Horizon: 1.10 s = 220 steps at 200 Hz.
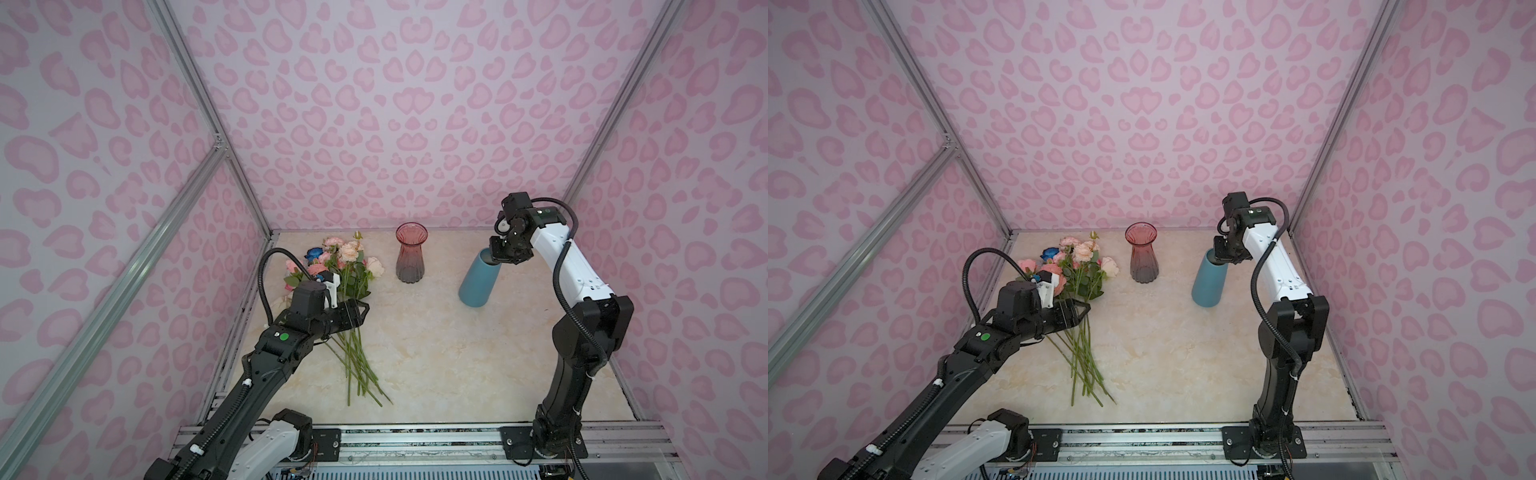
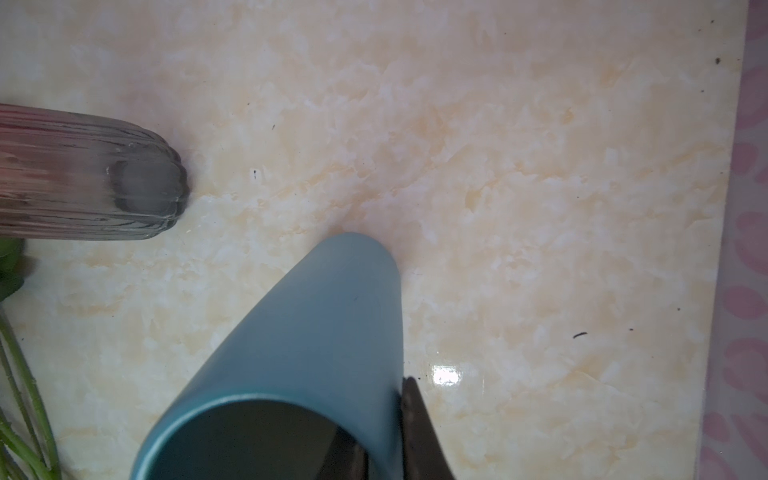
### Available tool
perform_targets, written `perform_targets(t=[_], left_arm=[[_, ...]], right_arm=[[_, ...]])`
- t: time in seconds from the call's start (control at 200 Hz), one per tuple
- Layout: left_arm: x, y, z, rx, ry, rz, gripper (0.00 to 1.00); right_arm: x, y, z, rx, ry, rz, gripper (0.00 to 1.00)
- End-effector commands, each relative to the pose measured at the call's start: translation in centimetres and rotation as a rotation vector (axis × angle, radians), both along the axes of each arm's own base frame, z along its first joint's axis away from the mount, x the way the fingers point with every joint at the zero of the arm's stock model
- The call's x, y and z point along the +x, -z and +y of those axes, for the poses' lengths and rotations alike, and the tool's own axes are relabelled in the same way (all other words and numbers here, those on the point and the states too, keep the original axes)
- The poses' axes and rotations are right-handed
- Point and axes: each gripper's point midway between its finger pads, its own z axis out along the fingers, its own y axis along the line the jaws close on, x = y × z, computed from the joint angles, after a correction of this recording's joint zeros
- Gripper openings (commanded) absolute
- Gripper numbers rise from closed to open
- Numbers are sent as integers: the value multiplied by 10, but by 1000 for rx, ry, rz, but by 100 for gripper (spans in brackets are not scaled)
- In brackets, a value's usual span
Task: Arrange the flowers into the vase
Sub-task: 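Tip the teal cup upright with the right gripper beside the glass vase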
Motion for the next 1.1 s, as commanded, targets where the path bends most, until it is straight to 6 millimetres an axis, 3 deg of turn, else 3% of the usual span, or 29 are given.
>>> perform_targets(t=[0.0,0.14,0.355,0.49,0.68,0.87,1.095], left_arm=[[1,-4,0,-3,5,-26,70],[0,-5,0,-1,7,-33,71],[0,-9,2,6,7,-50,71],[-1,-11,3,6,3,-58,71],[-4,-13,5,12,1,-69,71],[-5,-15,12,24,-34,-82,72],[-10,-12,14,28,-37,-73,72]], right_arm=[[-5,-2,9,39,-12,8,9],[-7,-11,12,22,-23,-17,7],[-16,-23,34,-41,-84,-39,4],[-29,-30,59,-84,-160,-30,3],[-59,-38,111,-152,-302,-27,2],[-86,-27,166,-214,-445,-2,1],[-95,-18,191,-264,-508,5,3]])
